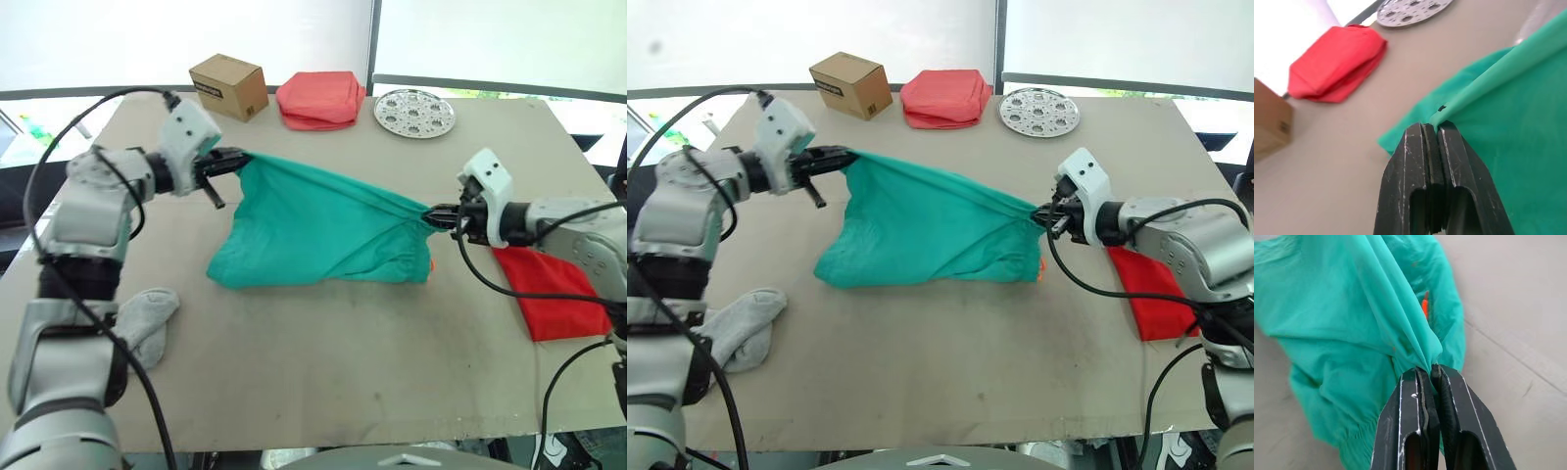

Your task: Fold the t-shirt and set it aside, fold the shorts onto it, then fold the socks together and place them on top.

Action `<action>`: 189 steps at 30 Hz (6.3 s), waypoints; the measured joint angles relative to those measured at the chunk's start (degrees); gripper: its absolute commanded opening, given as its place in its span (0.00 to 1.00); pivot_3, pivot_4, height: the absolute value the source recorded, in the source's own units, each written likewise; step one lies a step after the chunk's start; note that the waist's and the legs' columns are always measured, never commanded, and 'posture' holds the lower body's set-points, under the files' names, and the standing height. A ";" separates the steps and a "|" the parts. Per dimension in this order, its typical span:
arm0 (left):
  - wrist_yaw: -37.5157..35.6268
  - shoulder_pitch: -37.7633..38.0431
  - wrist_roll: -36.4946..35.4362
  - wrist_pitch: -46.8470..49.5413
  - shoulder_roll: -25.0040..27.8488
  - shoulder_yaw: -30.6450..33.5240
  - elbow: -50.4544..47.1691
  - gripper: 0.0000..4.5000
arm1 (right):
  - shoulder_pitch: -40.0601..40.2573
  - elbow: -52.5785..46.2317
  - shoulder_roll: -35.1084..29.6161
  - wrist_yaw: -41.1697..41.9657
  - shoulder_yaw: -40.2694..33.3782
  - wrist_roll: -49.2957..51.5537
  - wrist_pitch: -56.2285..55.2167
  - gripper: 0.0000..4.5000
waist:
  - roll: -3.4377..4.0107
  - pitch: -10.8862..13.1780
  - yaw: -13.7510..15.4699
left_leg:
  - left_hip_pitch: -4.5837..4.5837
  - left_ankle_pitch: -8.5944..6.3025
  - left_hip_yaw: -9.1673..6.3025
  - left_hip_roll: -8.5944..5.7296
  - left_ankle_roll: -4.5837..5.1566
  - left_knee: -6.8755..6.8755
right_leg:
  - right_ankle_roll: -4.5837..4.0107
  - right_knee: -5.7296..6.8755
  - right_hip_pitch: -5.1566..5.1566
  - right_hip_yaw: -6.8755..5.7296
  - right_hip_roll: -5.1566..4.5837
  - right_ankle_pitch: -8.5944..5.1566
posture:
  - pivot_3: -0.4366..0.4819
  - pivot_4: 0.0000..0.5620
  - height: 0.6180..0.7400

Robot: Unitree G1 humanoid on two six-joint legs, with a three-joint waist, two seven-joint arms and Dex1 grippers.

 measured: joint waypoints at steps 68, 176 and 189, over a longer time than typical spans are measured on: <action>75.50 20.51 -56.54 24.19 -44.09 22.01 -15.97 0.26 | 27.28 -20.04 10.03 12.90 -6.13 -7.78 -31.75 1.00 | 0.21 0.11 1.62 | 0.28 -0.11 -0.85 -0.20 0.26 0.32 | 0.20 0.03 0.77 -0.52 -0.28 0.05 | 0.48 0.27 1.00; 10.11 54.14 -32.15 19.31 -9.79 16.06 -60.08 0.35 | -5.92 36.37 31.19 -6.97 -0.91 -29.75 -12.81 0.31 | 0.52 -0.14 -1.63 | 0.42 -0.10 -0.88 0.17 0.15 -0.09 | 0.16 -0.21 0.54 -0.32 0.04 -0.21 | 0.48 0.27 1.00; 9.03 50.08 -29.37 17.08 -12.27 11.00 -56.62 0.35 | 7.35 16.62 16.48 9.26 -6.09 -20.56 -10.74 0.00 | 1.31 0.18 0.23 | 0.05 -0.14 -1.01 0.08 0.22 -0.12 | 0.01 -0.51 0.47 -0.44 -0.03 -0.31 | 0.48 0.27 1.00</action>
